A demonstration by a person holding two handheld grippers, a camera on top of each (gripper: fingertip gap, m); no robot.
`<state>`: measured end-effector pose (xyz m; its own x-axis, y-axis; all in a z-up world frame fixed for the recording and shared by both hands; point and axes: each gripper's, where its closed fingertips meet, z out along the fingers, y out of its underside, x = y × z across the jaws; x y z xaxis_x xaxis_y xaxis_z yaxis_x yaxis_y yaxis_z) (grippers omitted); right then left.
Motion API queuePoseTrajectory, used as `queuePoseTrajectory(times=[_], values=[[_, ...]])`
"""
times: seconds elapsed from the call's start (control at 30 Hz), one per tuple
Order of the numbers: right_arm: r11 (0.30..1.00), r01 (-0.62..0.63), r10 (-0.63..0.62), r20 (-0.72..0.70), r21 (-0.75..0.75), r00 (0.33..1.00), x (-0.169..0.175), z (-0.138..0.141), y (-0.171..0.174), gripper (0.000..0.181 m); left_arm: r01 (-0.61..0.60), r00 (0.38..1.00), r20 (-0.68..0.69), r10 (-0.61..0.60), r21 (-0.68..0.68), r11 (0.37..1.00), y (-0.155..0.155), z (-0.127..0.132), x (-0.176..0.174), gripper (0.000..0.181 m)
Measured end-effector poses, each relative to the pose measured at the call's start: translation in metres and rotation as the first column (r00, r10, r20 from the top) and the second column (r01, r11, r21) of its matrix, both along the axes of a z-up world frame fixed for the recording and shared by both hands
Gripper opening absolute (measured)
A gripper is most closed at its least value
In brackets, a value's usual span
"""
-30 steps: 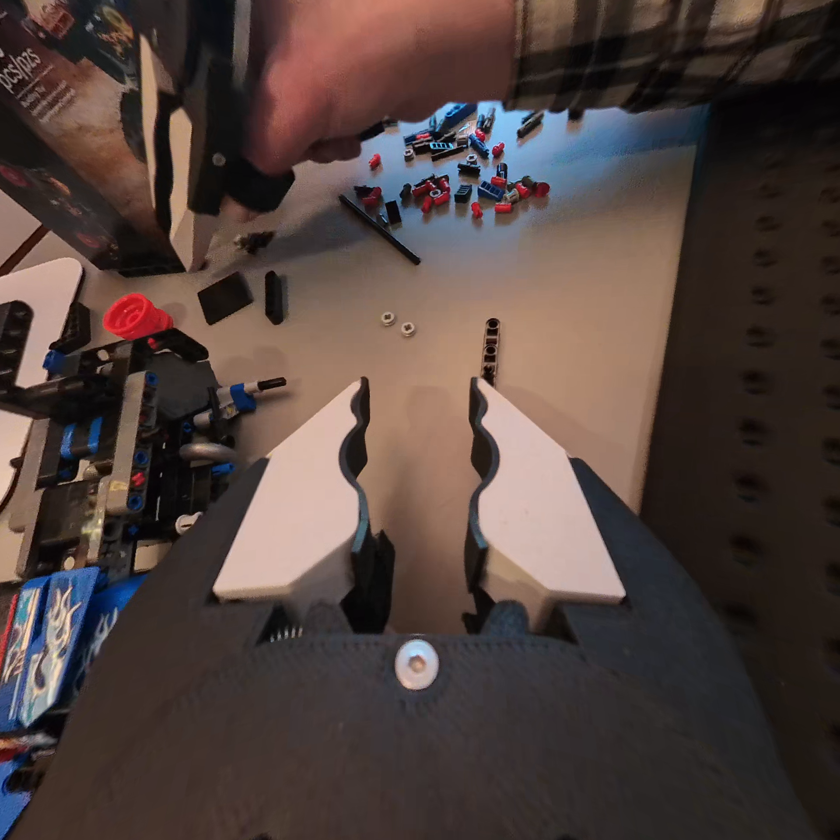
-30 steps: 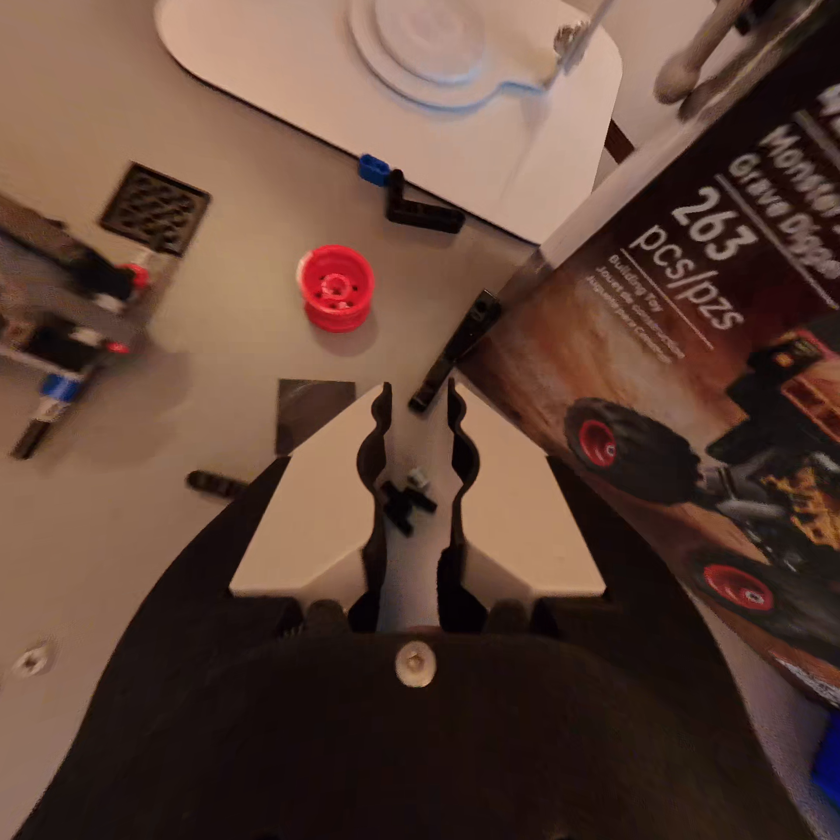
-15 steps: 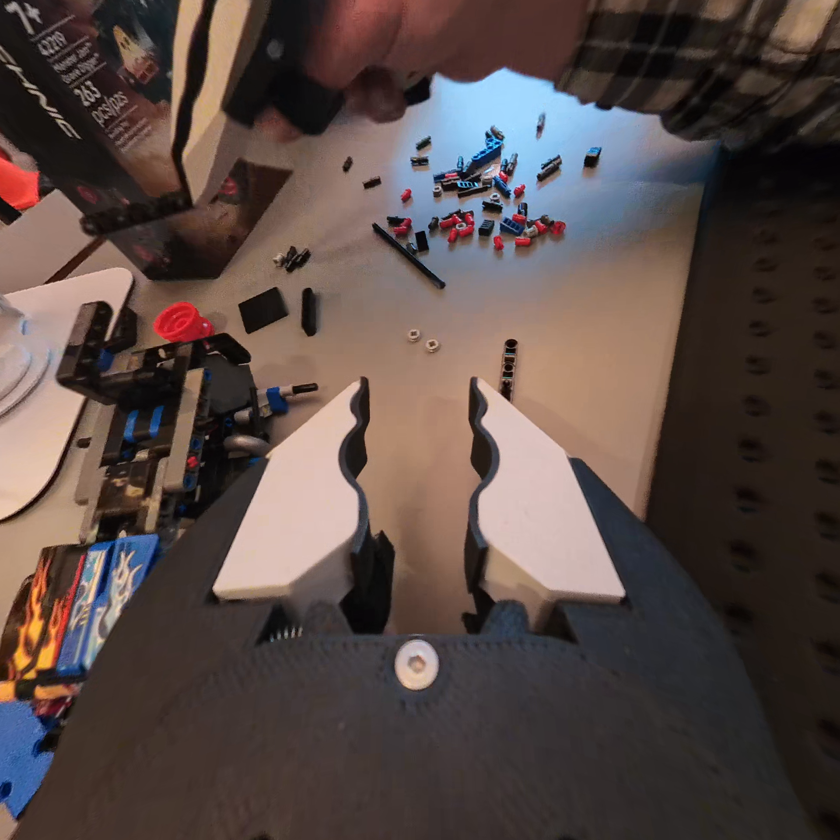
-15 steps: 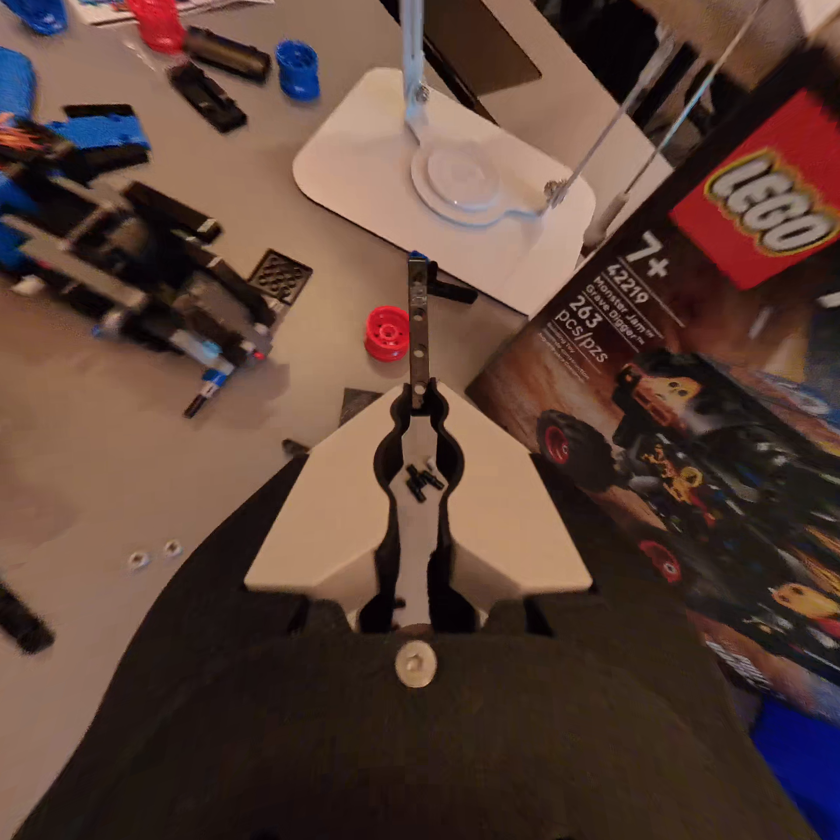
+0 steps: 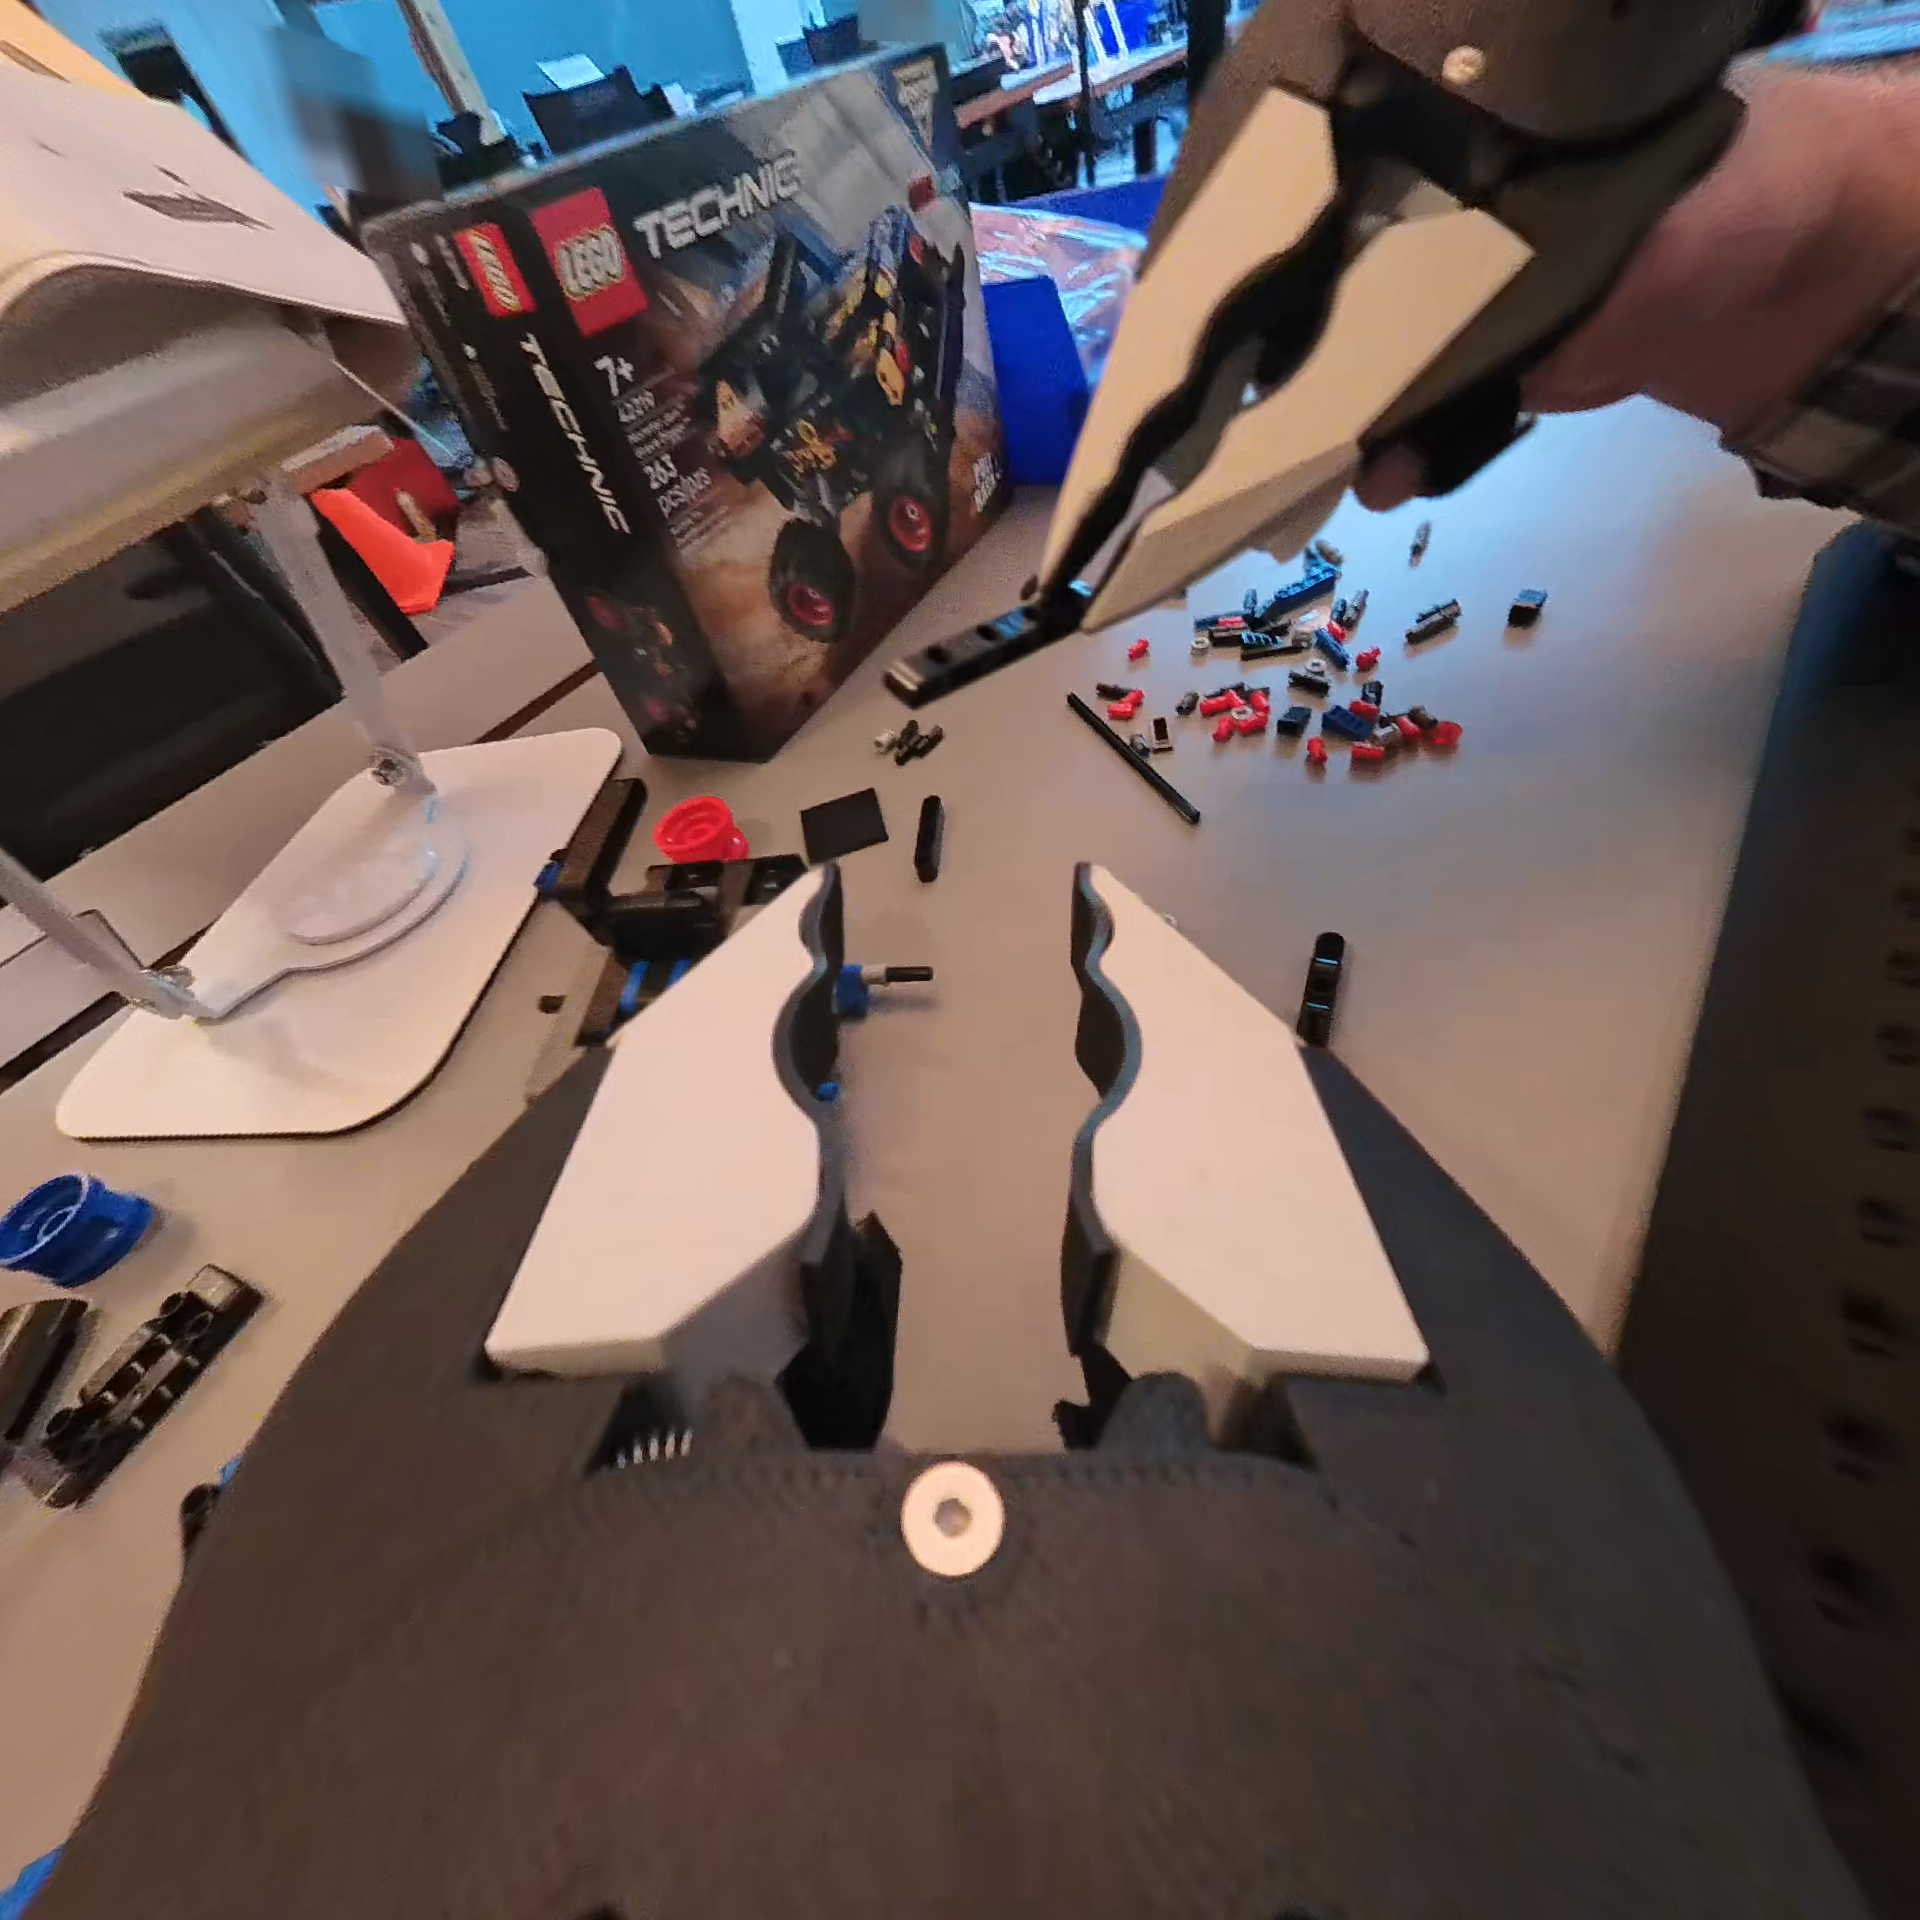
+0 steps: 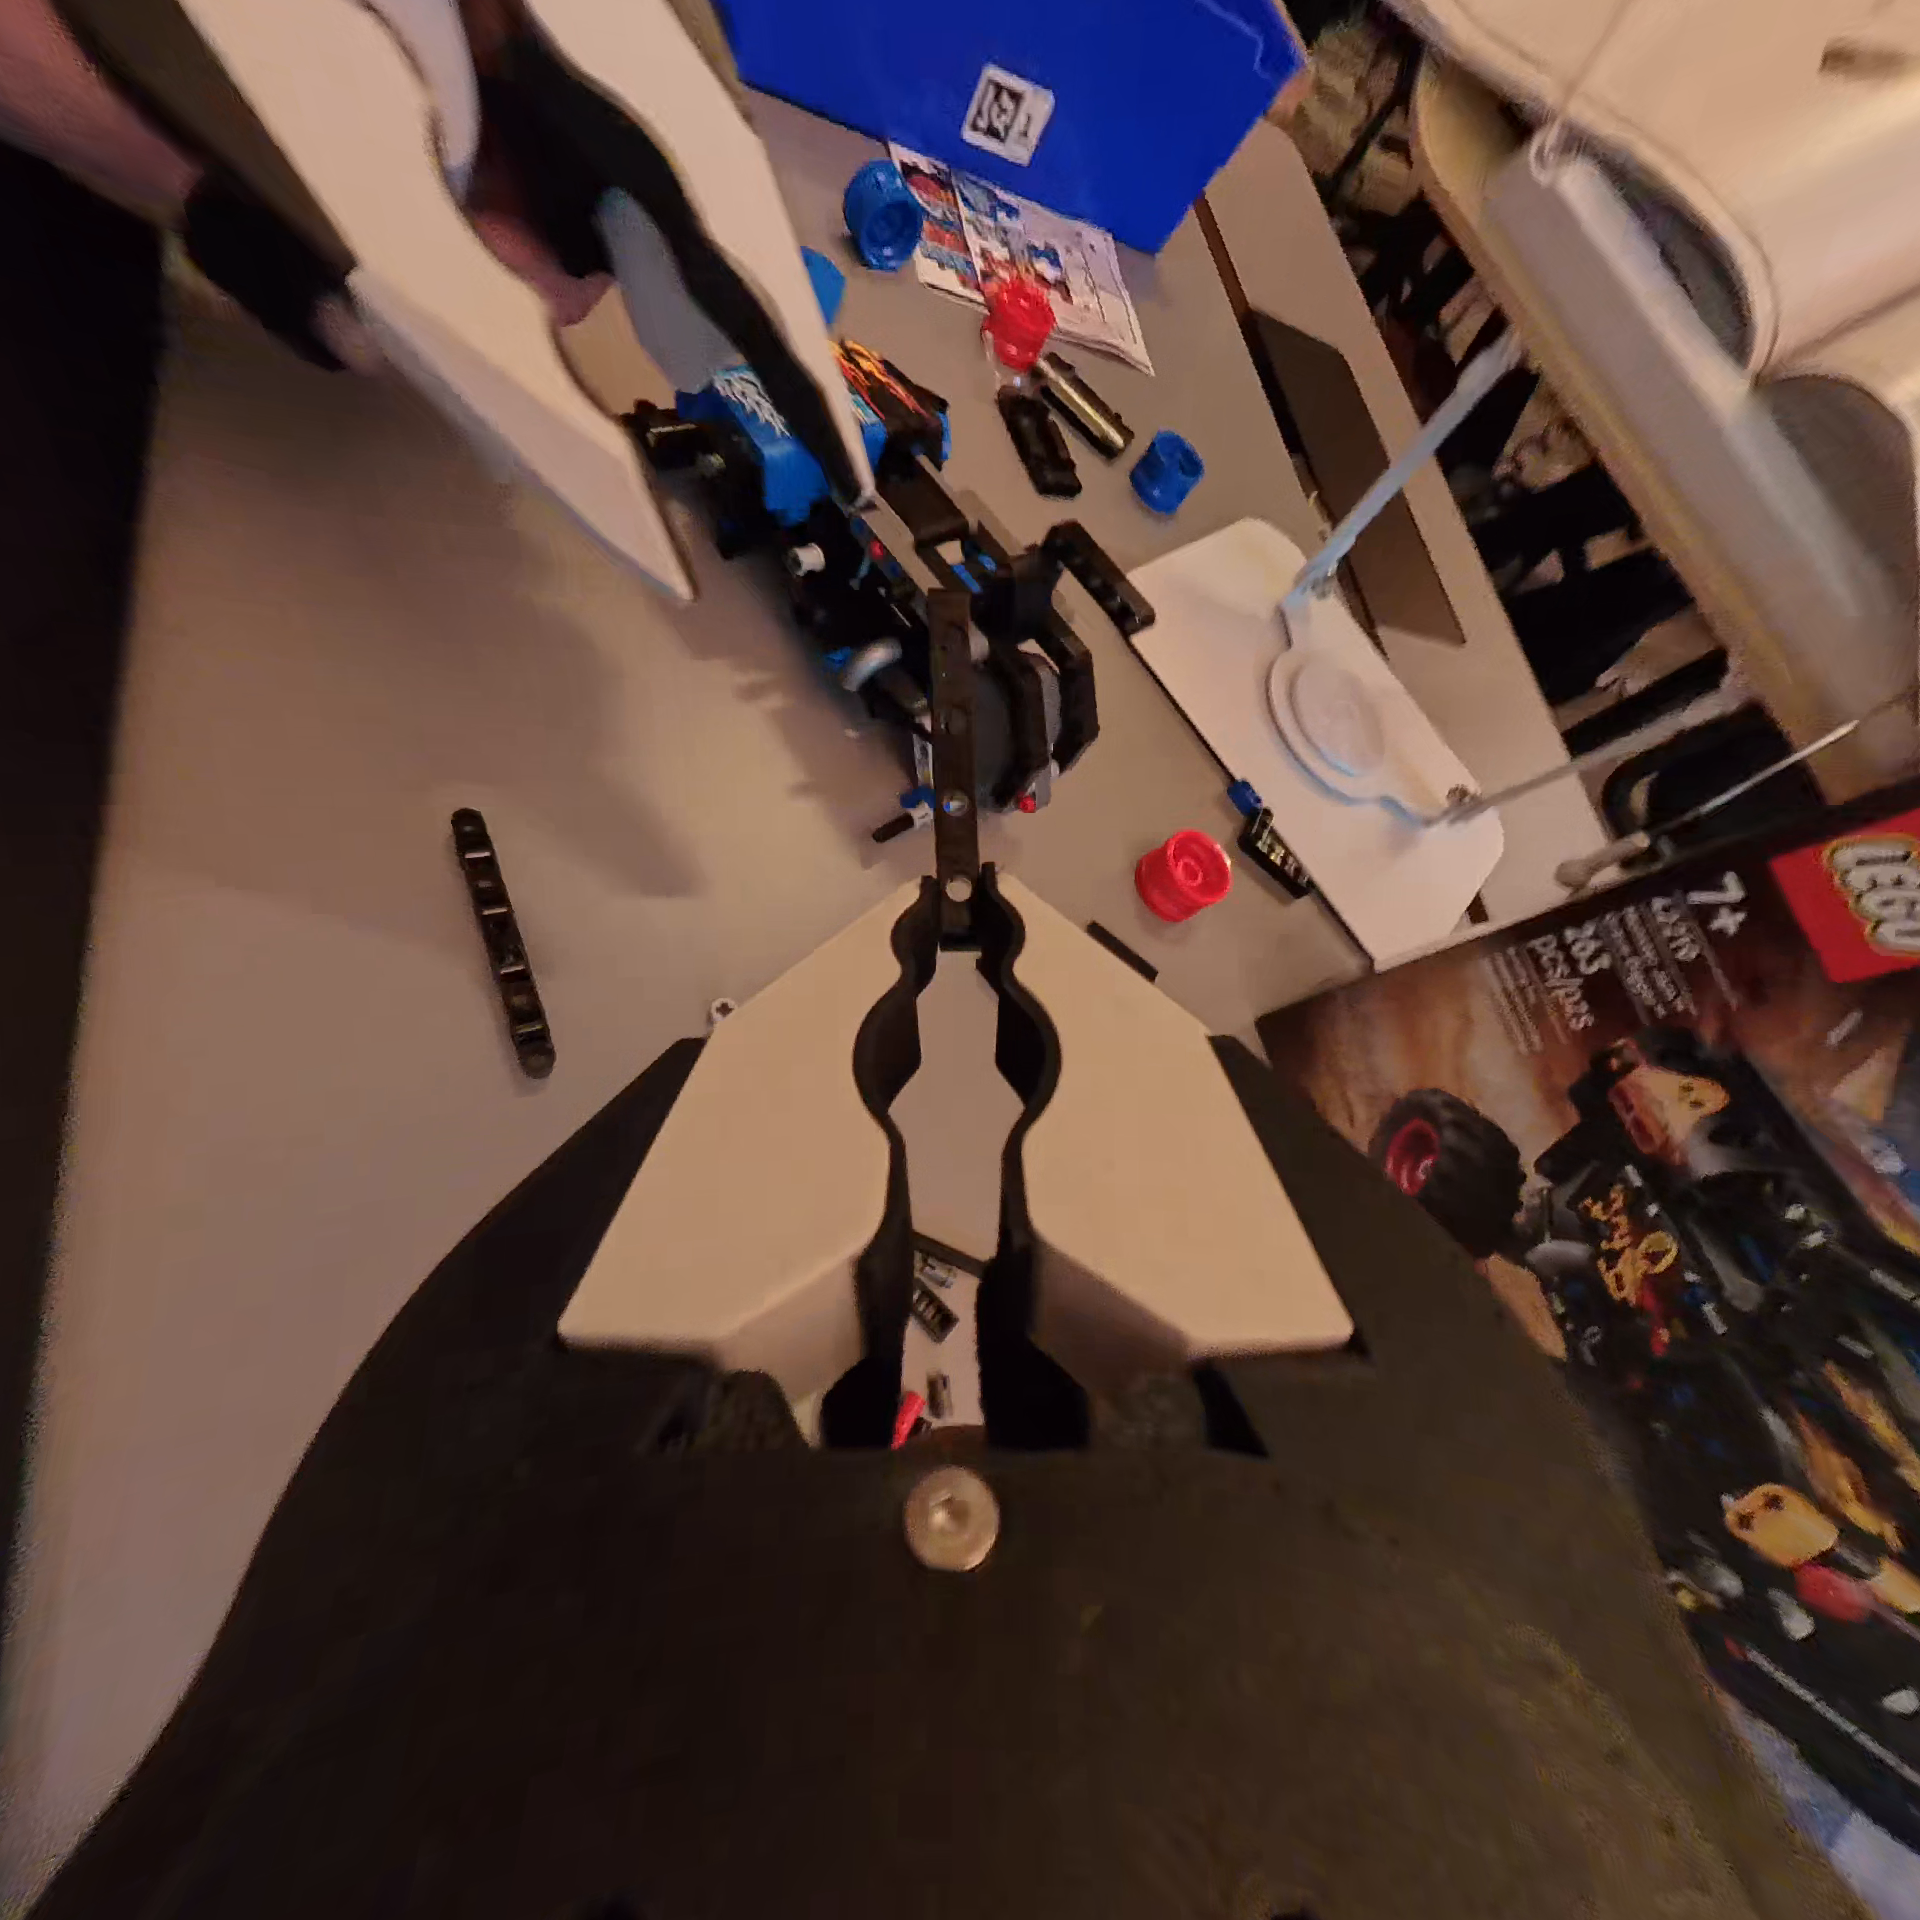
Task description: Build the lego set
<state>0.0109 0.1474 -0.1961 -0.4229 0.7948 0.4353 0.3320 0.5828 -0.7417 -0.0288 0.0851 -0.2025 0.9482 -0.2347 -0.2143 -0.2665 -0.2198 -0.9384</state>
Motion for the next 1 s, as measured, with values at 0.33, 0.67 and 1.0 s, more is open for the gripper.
queuePoseTrajectory(times=[0.33,0.67,1.0], values=[[0.981,-0.148,0.151,-0.012,0.124,0.988,0.011,-0.008,-0.031,0.006,0.086,0.996,-0.021,-0.086,0.031,0.996,-0.002,0.004,0.012,0.025],[0.973,-0.195,0.196,0.003,0.127,0.981,0.016,-0.016,-0.040,0.005,0.153,0.987,-0.046,-0.153,-0.008,0.988,-0.005,-0.006,0.025,0.015],[0.978,-0.201,0.203,0.047,-0.048,0.978,0.018,-0.022,-0.042,0.006,0.235,0.969,0.090,-0.230,-0.043,0.971,-0.009,-0.008,0.036,0.007]])
